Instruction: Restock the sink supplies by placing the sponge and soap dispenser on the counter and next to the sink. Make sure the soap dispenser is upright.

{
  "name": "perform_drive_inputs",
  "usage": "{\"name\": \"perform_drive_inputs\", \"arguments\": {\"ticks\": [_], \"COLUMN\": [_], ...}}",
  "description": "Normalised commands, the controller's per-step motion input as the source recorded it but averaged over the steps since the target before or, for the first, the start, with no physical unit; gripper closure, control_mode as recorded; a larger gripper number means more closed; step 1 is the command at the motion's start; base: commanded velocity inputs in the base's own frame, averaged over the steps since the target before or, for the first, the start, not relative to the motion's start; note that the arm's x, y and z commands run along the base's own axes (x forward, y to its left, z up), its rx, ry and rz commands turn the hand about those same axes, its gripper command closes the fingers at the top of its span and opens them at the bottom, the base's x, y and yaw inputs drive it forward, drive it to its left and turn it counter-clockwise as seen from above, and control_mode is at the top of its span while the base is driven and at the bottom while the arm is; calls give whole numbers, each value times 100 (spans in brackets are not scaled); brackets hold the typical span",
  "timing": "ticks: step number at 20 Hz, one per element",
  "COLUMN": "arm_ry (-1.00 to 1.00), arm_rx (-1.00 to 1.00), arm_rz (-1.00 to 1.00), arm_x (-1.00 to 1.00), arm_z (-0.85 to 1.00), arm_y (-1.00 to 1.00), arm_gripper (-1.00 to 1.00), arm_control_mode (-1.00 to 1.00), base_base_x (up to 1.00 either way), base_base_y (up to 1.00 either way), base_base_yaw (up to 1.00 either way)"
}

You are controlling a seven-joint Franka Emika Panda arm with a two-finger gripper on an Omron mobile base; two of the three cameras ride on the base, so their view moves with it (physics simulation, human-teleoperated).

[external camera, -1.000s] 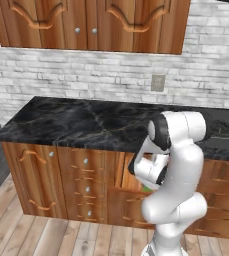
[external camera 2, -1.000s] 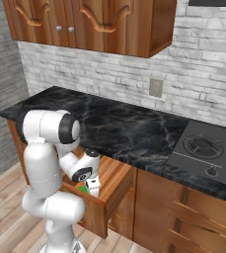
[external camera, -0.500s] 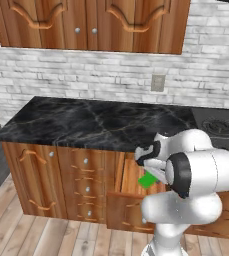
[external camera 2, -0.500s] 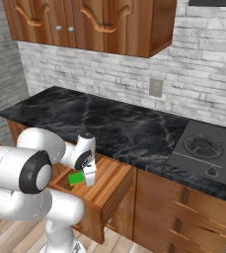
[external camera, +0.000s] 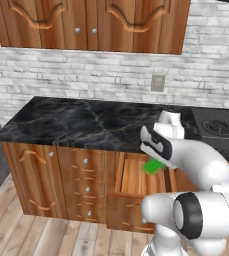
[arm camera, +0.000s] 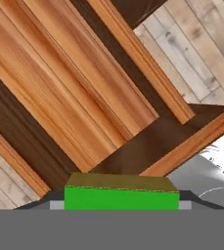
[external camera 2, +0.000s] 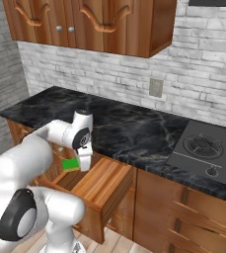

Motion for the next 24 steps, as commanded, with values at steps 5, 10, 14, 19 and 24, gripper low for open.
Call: {"name": "perform_drive_inputs", "arguments": {"ticks": [5, 10, 14, 19, 24], "arm_ry": [5, 5, 0, -5, 0], "arm_rx": [2, 0, -2, 0, 0], "arm_rz": [-5, -16, -5, -5, 0], "arm_x": [-45, -33, -3, -17, 0], "arm_z": [100, 80, 0, 0, 0], "arm_y": [-1, -1, 6, 0, 0], "arm_gripper": [100, 100, 100, 100, 100], "arm_control_mode": [-100, -100, -100, 100, 100], "base_base_x": [0, 0, 0, -29, -51], "base_base_y": [0, 0, 0, 0, 0], "base_base_yaw": [0, 0, 0, -23, -83]}}
